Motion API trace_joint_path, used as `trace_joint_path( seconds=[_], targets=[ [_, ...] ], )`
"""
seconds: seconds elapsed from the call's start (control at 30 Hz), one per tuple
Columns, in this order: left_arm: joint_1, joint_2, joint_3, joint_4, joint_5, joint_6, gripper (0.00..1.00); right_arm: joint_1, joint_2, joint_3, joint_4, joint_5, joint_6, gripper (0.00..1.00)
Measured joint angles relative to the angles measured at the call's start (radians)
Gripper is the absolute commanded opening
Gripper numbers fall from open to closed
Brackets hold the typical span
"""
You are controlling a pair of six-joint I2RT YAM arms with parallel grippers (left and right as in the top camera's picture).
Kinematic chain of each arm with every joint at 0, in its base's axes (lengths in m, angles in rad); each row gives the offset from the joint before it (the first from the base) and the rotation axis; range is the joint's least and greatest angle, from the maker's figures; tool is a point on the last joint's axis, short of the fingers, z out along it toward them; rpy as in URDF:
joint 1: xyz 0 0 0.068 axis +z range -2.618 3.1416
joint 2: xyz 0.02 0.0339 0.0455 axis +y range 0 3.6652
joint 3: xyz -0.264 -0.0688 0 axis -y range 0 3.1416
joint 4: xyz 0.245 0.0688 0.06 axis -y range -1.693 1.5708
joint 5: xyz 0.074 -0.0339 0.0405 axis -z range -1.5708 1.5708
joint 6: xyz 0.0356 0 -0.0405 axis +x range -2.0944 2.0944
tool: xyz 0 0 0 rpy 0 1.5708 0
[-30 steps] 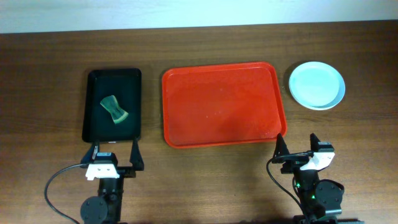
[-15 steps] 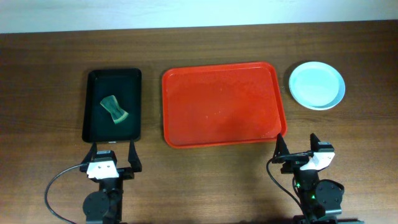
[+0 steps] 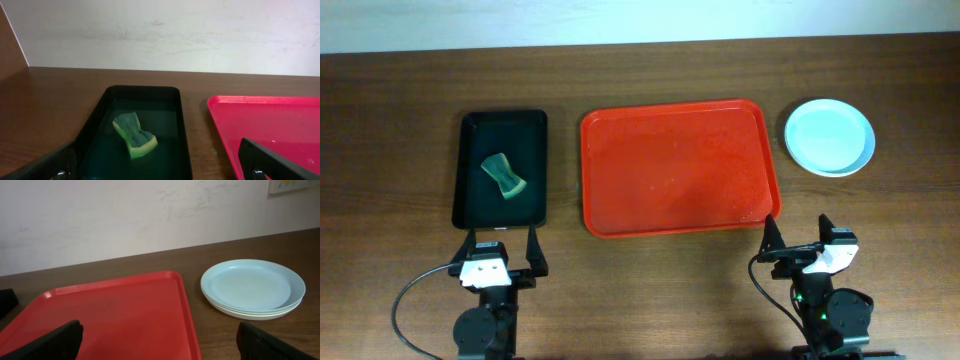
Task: Clean dirty plates on tray and stack at the side
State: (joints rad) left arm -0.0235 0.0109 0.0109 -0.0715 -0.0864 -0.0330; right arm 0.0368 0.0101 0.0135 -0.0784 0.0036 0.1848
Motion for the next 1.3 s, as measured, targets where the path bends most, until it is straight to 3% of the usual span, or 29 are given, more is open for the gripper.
trace_joint_path(
  seconds=[0.57,0.87,1.3],
  targets=[
    [0.000,0.000,0.000,0.000,0.000,0.000,0.99,0.000,0.000,0.000,0.000,0.000,-0.001,0.99],
    [0.000,0.000,0.000,0.000,0.000,0.000,0.99,0.000,0.000,0.000,0.000,0.000,-0.140,0.99],
    [0.000,0.000,0.000,0.000,0.000,0.000,0.99,0.000,0.000,0.000,0.000,0.000,-0.171,0.99]
  ],
)
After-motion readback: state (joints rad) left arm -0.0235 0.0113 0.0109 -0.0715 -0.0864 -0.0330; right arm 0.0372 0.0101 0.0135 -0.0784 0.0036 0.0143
